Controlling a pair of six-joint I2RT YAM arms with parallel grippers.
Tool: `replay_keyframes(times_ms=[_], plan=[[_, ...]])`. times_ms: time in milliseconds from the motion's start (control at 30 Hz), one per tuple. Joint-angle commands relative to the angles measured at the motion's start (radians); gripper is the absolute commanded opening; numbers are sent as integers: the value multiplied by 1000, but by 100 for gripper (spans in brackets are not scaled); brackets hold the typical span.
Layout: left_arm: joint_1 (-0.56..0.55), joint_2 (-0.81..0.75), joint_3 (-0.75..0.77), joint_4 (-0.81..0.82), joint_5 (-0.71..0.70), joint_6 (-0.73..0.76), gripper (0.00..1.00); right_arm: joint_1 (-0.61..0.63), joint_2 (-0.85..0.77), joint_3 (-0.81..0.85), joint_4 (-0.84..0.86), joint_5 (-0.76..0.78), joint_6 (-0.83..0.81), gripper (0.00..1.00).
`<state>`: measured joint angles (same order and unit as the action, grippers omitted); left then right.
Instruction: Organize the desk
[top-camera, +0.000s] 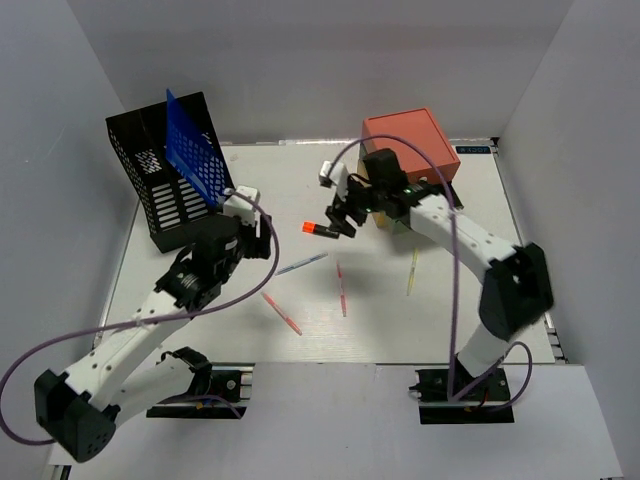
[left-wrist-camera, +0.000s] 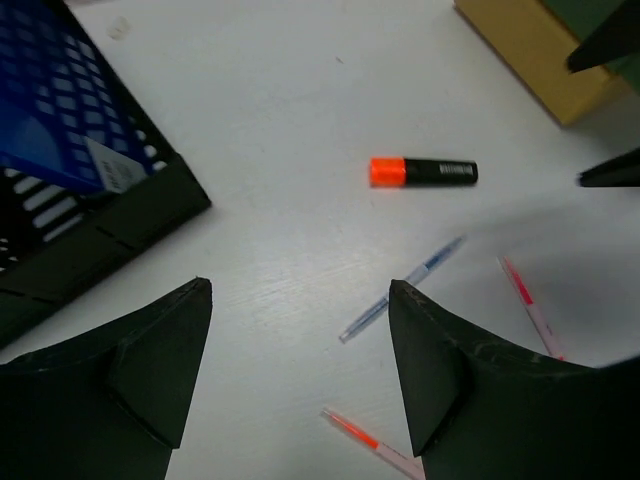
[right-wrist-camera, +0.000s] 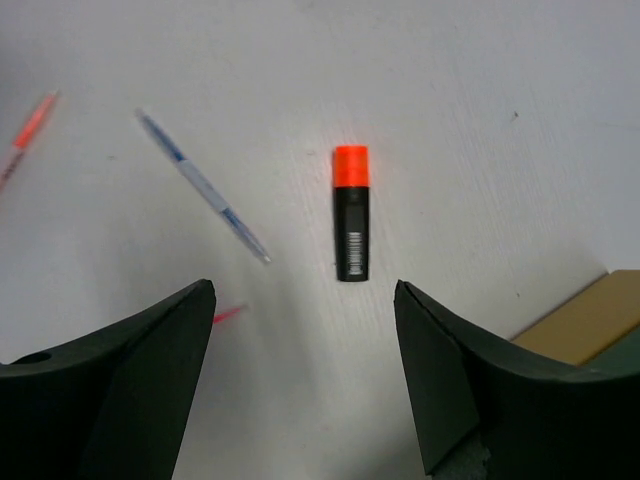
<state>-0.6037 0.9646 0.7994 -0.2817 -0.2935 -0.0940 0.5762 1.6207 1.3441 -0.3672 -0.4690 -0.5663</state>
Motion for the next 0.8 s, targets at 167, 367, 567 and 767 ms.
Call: replay_keyframes(times_ms=[167, 367, 567, 767], plan=[[4, -115, -28, 47, -170, 37, 78, 17, 413, 464, -234, 242, 91, 78], [4, -102, -25, 41, -167, 53, 76, 31, 536, 509, -233, 279, 69, 80], [4, -107, -32, 50, -157, 71, 77, 34, 597, 517, -236, 282, 48, 85], [4, -90, -32, 47, -148, 74, 76, 36, 636, 523, -231, 271, 48, 86]])
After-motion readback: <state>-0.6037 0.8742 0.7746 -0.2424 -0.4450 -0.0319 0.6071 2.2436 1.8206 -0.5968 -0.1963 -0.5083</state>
